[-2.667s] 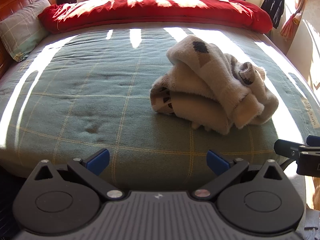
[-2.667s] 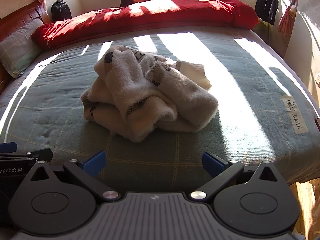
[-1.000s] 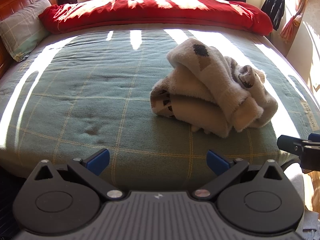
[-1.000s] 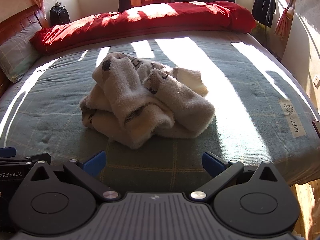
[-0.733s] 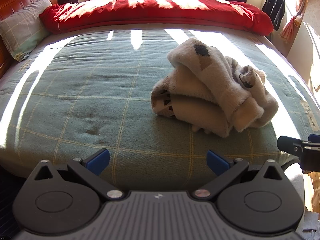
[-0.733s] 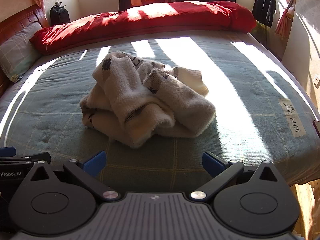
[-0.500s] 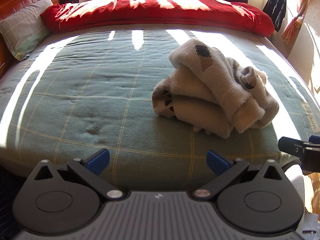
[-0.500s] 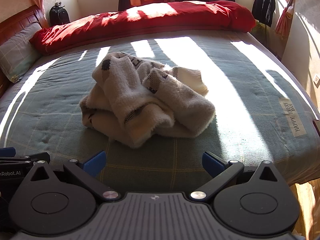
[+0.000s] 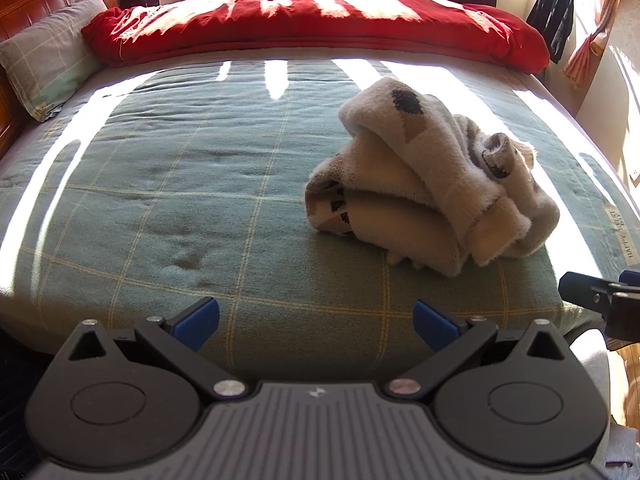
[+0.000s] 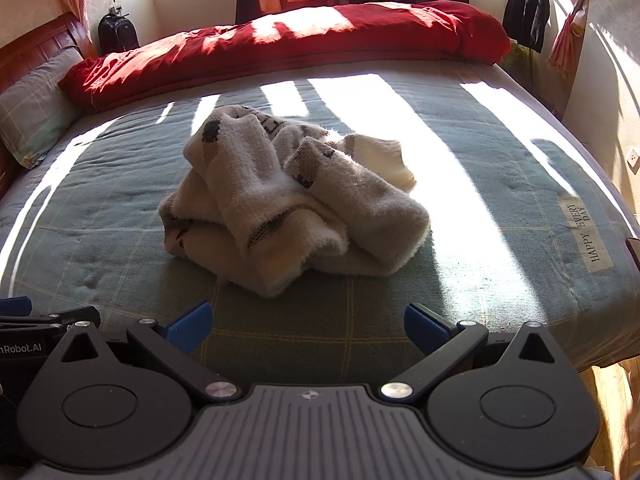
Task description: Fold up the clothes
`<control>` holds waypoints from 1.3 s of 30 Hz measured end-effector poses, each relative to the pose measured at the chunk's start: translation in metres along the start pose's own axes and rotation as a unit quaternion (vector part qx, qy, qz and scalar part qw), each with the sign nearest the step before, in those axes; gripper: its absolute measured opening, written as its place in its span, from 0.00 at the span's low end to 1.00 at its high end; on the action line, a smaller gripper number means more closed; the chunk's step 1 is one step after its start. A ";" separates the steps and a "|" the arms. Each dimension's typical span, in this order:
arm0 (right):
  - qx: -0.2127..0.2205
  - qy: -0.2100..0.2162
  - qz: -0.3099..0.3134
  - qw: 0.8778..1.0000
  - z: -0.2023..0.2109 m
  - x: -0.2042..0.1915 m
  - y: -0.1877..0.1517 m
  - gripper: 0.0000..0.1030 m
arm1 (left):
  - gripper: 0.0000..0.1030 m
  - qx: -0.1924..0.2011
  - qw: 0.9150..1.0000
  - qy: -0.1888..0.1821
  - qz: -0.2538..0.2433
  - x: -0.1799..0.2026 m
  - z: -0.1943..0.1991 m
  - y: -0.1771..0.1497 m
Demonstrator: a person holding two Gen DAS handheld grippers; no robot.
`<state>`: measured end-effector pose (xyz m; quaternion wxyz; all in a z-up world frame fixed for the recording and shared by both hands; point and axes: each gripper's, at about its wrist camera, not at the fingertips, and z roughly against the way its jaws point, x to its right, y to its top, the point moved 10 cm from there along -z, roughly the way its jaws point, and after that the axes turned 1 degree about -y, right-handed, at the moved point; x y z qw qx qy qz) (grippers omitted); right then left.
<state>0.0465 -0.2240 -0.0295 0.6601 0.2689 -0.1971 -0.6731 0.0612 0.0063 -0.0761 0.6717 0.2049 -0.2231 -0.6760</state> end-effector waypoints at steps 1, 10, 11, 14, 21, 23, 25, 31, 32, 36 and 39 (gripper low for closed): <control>0.000 0.000 0.000 1.000 0.000 0.000 0.000 1.00 | 0.99 0.000 1.000 0.001 0.000 0.000 0.000 0.000; 0.004 0.000 -0.002 1.000 -0.006 0.007 0.008 1.00 | 1.00 0.017 1.000 -0.009 0.011 -0.006 -0.007 0.012; 0.005 -0.001 -0.003 1.000 -0.007 0.009 0.010 1.00 | 1.00 0.019 1.000 -0.011 0.013 -0.008 -0.009 0.014; 0.006 -0.003 -0.009 1.000 -0.012 0.018 0.018 1.00 | 0.99 0.027 0.999 -0.015 0.020 -0.011 -0.013 0.020; 0.014 -0.013 -0.030 0.999 -0.026 0.044 0.041 1.00 | 1.00 0.062 0.996 -0.056 0.034 -0.011 -0.030 0.038; 0.023 -0.012 -0.035 0.999 -0.029 0.050 0.046 1.00 | 0.99 0.073 0.994 -0.073 0.041 -0.010 -0.036 0.043; 0.029 -0.012 -0.033 0.999 -0.034 0.055 0.051 1.00 | 0.99 0.074 0.992 -0.087 0.053 -0.009 -0.042 0.046; 0.040 0.006 -0.036 0.999 -0.047 0.062 0.060 1.00 | 0.99 0.056 0.996 -0.064 0.033 0.000 -0.059 0.052; 0.039 0.008 -0.036 0.999 -0.050 0.062 0.062 1.00 | 0.99 0.062 0.995 -0.069 0.029 0.002 -0.058 0.053; 0.046 0.028 -0.031 0.998 -0.057 0.056 0.068 1.00 | 0.99 0.076 0.992 -0.099 0.033 0.003 -0.058 0.056; 0.063 0.041 -0.015 0.997 -0.058 0.050 0.072 1.00 | 0.99 0.075 0.990 -0.108 0.044 -0.001 -0.061 0.057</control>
